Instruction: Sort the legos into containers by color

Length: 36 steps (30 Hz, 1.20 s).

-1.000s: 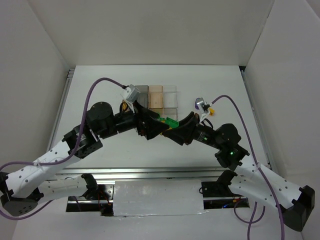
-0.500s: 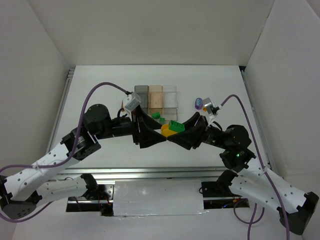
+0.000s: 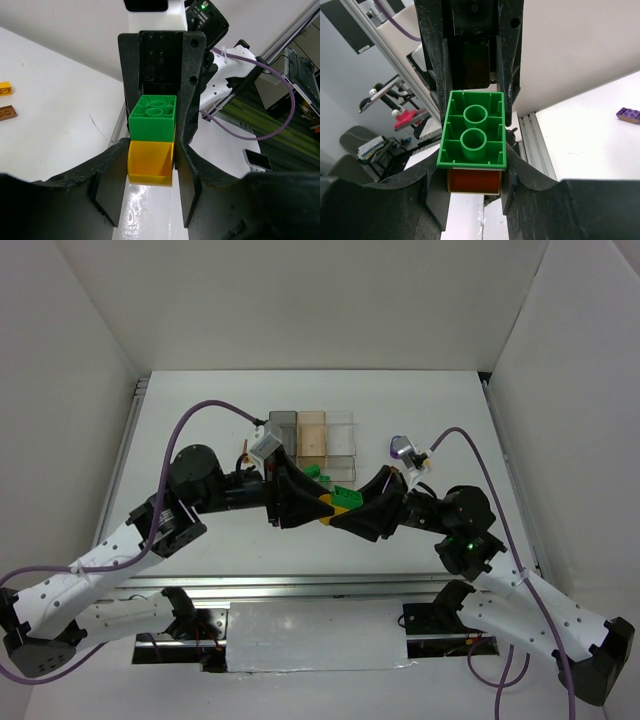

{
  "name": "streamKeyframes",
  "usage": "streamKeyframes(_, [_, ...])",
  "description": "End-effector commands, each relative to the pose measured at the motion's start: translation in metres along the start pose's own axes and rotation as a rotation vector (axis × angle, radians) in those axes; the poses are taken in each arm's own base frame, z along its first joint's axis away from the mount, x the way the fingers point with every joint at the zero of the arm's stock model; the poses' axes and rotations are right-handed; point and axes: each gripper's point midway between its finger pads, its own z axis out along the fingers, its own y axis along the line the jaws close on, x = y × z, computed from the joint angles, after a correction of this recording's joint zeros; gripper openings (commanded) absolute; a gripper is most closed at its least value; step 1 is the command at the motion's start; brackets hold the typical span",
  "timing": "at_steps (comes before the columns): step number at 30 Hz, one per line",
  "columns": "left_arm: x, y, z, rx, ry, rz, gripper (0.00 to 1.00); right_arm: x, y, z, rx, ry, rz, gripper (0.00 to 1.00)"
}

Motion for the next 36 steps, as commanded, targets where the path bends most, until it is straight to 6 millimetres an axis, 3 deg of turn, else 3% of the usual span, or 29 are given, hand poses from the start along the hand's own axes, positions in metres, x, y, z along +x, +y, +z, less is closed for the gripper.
streamKeyframes(1, [-0.013,-0.015,0.002,0.079,-0.034,0.036,0.54,-0.026,0.019,0.000,-0.039,-0.066,-0.081,0.00])
streamKeyframes(10, [-0.002,-0.010,0.009,0.102,0.002,0.012,0.57,-0.030,0.026,-0.001,-0.059,-0.067,-0.094,0.01])
streamKeyframes(11, [-0.003,-0.010,0.009,0.104,0.002,0.011,0.51,-0.030,0.026,-0.001,-0.059,-0.066,-0.095,0.01])
streamKeyframes(12, [-0.002,-0.009,0.009,0.106,0.002,0.015,0.29,-0.030,0.026,0.000,-0.061,-0.064,-0.095,0.03])
streamKeyframes(13, [-0.003,-0.008,0.009,0.094,0.001,0.014,0.17,-0.029,0.027,-0.001,-0.067,-0.060,-0.098,0.07])
streamKeyframes(15, [-0.003,-0.006,0.008,0.086,0.003,0.023,0.00,-0.027,0.027,-0.002,-0.070,-0.059,-0.105,0.21])
streamKeyframes(16, [-0.004,-0.007,0.007,0.085,0.005,0.025,0.00,-0.025,0.025,-0.003,-0.064,-0.052,-0.106,0.43])
streamKeyframes(19, [-0.005,-0.007,0.002,0.074,0.011,0.054,0.00,-0.021,0.023,-0.009,-0.040,-0.026,-0.133,0.79])
streamKeyframes(22, [-0.003,0.000,-0.002,0.046,0.038,0.092,0.00,-0.024,0.024,-0.016,0.007,0.006,-0.181,0.91])
streamKeyframes(24, [0.006,0.001,-0.002,0.066,0.086,0.115,0.00,-0.019,0.014,-0.022,0.068,0.061,-0.207,0.94])
streamKeyframes(27, [0.013,-0.005,-0.005,0.119,0.114,0.158,0.00,-0.027,0.019,-0.022,0.074,0.083,-0.256,0.94])
streamKeyframes(30, [0.021,-0.007,-0.009,0.152,0.126,0.187,0.00,-0.018,0.012,-0.020,0.106,0.184,-0.208,0.89])
streamKeyframes(31, [0.022,-0.008,-0.009,0.158,0.128,0.191,0.00,-0.024,0.016,-0.017,0.101,0.192,-0.211,0.88])
streamKeyframes(33, [0.026,-0.008,-0.008,0.181,0.141,0.202,0.00,-0.018,0.001,-0.012,0.136,0.233,-0.183,0.86])
streamKeyframes(36, [0.035,-0.012,-0.006,0.240,0.179,0.196,0.00,-0.012,-0.003,-0.008,0.122,0.261,-0.167,0.85])
